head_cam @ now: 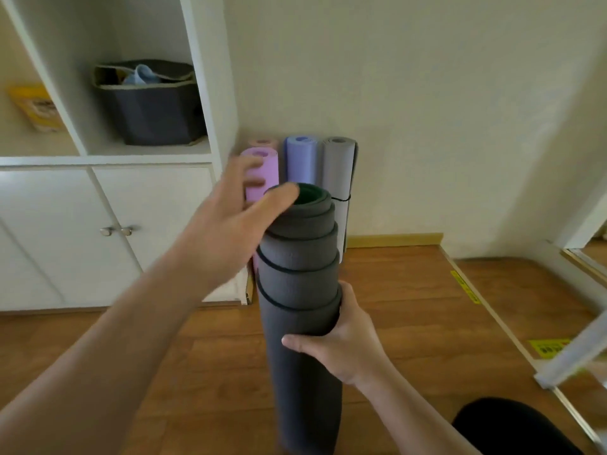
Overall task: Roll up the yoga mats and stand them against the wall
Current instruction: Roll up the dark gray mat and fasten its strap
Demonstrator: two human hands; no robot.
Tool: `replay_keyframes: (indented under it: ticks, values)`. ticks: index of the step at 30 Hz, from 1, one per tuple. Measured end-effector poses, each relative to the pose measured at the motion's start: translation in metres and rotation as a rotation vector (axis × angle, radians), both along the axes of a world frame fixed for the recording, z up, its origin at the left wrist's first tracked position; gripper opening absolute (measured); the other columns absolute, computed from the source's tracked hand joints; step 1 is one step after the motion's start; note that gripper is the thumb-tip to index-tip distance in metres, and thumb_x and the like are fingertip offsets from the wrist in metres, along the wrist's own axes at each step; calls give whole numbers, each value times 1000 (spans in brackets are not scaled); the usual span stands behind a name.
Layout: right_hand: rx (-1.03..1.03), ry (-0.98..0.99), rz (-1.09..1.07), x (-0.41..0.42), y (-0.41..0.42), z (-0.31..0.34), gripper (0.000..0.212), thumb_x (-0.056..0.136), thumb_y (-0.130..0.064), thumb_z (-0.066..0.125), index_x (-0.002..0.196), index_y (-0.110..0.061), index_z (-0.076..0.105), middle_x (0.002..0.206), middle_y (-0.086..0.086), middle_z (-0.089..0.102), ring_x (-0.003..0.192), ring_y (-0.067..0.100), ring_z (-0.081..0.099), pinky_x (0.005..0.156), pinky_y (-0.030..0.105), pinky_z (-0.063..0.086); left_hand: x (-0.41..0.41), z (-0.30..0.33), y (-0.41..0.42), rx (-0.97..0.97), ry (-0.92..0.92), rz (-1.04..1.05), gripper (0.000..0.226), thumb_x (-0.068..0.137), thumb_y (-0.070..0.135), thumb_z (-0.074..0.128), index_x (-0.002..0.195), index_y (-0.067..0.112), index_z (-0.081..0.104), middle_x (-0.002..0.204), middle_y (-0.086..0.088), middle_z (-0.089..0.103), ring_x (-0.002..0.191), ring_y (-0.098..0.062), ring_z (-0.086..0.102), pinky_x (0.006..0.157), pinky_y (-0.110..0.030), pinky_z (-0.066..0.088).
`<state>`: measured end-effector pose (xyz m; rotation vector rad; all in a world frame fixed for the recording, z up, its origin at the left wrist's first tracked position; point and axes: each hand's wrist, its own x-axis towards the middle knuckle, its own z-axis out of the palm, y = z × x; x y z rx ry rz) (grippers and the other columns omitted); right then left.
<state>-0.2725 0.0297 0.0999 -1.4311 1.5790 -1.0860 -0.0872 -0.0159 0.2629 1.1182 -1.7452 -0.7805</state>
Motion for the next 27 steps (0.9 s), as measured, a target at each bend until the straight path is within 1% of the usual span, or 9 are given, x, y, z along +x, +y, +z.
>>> replay_keyframes:
  ticks: [3, 5, 7, 10, 13, 16, 21, 24, 27]
  values:
    - [-3, 8, 37, 2, 5, 1, 92, 53, -49, 102, 124, -55, 43, 118, -31, 65, 109, -10, 61, 80, 15, 55, -31, 37, -20, -168, -510, -2, 58, 88, 85, 44, 116, 36, 59, 117, 1, 60, 107, -20, 62, 90, -44, 53]
    - [-3, 17, 42, 1, 7, 1, 89, 54, -49, 102, 120, -56, 42, 117, -28, 66, 108, -8, 61, 79, 15, 54, -51, 35, -26, -121, -834, -39, 52, 92, 82, 41, 107, 37, 62, 102, 6, 62, 92, -14, 60, 80, -39, 50]
    - [25, 29, 57, -2, 9, 1, 88, 56, -47, 102, 116, -57, 39, 117, -27, 63, 107, -7, 59, 79, 14, 51, -62, 23, -30, -86, -995, -31, 41, 99, 71, 41, 97, 35, 61, 93, 9, 63, 84, -11, 57, 71, -34, 44]
    - [59, 57, 108, -9, 9, -4, 99, 60, -44, 102, 128, -62, 32, 126, -29, 56, 112, -6, 56, 95, 22, 53, -65, 13, -31, -100, -1013, -49, 32, 102, 60, 43, 92, 34, 58, 91, 8, 64, 84, -14, 58, 68, -34, 43]
    - [88, 113, 143, -15, 8, -7, 122, 57, -47, 100, 151, -54, 21, 137, -21, 56, 128, 8, 54, 109, 38, 52, -64, 6, -28, -100, -1002, -66, 26, 102, 58, 42, 105, 39, 59, 103, 9, 63, 92, -17, 60, 82, -42, 52]
    - [132, 195, 152, -19, 10, -6, 96, 63, -41, 101, 134, -43, 37, 125, -20, 58, 118, 10, 57, 100, 34, 53, -62, -5, -24, -79, -1004, -44, 26, 102, 56, 40, 107, 38, 58, 106, 5, 62, 95, -23, 61, 86, -48, 54]
    - [157, 342, 162, -28, 10, -4, 67, 72, -35, 98, 113, -33, 45, 111, -12, 61, 104, 13, 62, 83, 30, 54, -57, -10, -20, -44, -1005, -7, 28, 99, 58, 35, 108, 42, 55, 108, 7, 60, 93, -23, 62, 86, -48, 54]
    - [95, 439, 198, -32, 11, -5, 42, 85, -28, 88, 117, -29, 61, 115, -10, 61, 109, 15, 62, 92, 33, 55, -51, -15, -21, -13, -1003, -9, 26, 100, 57, 37, 109, 41, 56, 108, 5, 62, 91, -21, 62, 85, -47, 55]
    - [23, 461, 235, -31, 13, -5, 34, 88, -26, 85, 117, -27, 65, 116, -10, 60, 106, 13, 59, 95, 35, 55, -47, -19, -16, -15, -1001, -11, 25, 101, 55, 38, 110, 41, 57, 108, 5, 62, 92, -21, 62, 84, -47, 56]
